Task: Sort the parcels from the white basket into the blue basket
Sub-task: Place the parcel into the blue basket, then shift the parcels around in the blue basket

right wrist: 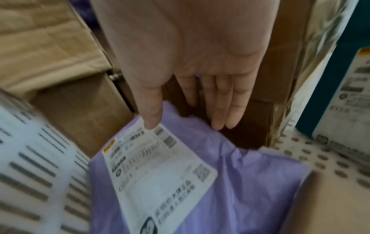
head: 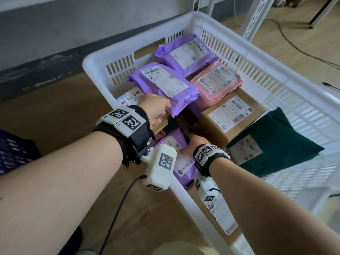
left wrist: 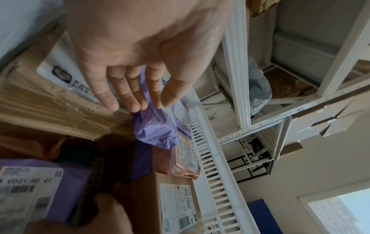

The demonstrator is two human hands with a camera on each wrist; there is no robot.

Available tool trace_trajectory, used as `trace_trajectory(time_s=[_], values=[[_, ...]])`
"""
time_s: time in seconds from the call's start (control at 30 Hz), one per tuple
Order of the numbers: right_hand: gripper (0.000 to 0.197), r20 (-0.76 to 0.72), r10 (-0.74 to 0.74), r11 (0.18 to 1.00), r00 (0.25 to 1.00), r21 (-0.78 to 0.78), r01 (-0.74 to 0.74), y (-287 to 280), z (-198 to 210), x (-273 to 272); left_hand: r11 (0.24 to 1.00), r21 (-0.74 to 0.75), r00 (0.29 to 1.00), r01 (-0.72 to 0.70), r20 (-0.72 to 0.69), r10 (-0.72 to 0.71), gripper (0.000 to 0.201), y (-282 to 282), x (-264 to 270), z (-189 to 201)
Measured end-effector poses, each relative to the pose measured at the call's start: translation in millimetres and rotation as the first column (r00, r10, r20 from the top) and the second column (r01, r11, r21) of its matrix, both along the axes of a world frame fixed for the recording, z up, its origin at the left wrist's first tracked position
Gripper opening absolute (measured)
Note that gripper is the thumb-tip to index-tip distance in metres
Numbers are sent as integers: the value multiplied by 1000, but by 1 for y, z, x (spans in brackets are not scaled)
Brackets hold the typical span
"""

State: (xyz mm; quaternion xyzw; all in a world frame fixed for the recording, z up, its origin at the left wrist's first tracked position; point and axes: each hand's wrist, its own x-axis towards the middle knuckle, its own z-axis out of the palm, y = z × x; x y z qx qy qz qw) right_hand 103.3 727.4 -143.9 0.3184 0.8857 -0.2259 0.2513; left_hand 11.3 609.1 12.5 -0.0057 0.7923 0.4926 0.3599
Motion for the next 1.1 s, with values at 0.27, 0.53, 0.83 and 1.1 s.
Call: trace_trajectory(time_s=[0.27,0.53,0.83,1.1], values=[[33,-17,58,998,998,28,-58,2,88,4,962,-198,910,189,-333,-247,16,-10,11,35],[34,-170,53,992,984,121,-32,-40,212,11,835,-495,675,238,-534,-509,14,-71,31,100],[38,-189,385,869,903,403,-286,-171,316,4,685,-726,510,63,-566,-647,41,-204,47,171],[35,-314,558,812,768,399,-427,-319,357,-7,597,-798,555,-83,-534,-637,42,-359,52,202]])
